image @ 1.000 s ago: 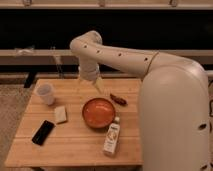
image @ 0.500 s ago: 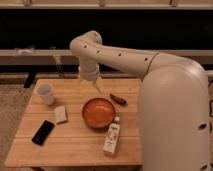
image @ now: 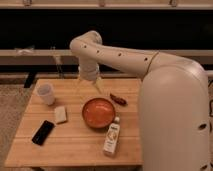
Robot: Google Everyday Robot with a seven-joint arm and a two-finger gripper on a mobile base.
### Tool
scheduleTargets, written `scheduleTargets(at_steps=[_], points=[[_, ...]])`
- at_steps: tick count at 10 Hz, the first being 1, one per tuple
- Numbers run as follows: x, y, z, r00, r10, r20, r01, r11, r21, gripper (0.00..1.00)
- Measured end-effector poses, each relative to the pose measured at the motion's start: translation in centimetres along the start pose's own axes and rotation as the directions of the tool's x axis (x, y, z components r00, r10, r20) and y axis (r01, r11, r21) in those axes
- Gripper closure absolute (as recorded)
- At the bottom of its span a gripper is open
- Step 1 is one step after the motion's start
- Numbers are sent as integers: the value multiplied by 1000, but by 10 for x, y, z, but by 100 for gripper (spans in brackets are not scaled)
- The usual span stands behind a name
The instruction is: Place the pepper on the white sponge
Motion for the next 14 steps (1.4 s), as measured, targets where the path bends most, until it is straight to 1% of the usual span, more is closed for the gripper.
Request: scheduleTargets(at_steps=[4, 5, 6, 8, 9, 10, 11, 12, 13, 14], points=[[0, 0, 0, 1000, 1, 0, -1, 1000, -1, 20], [1, 1, 1, 1000, 7, -7, -7, 1000, -8, 20], [8, 4, 6, 999, 22, -30, -23, 999, -30, 20], [30, 17, 21, 997, 59, -52, -62, 996, -61, 20], [51, 31, 30, 993, 93, -70, -98, 992, -79, 20], [72, 44, 35, 987, 133, -93, -141, 986, -90, 20], [86, 54, 38, 979, 173, -108, -183, 979, -94, 20], [107, 71, 43, 961, 245, -131, -258, 961, -99, 20], [127, 90, 54, 932, 327, -154, -345, 933, -106, 20], [135, 99, 67, 914, 374, -154, -392, 913, -114, 20]])
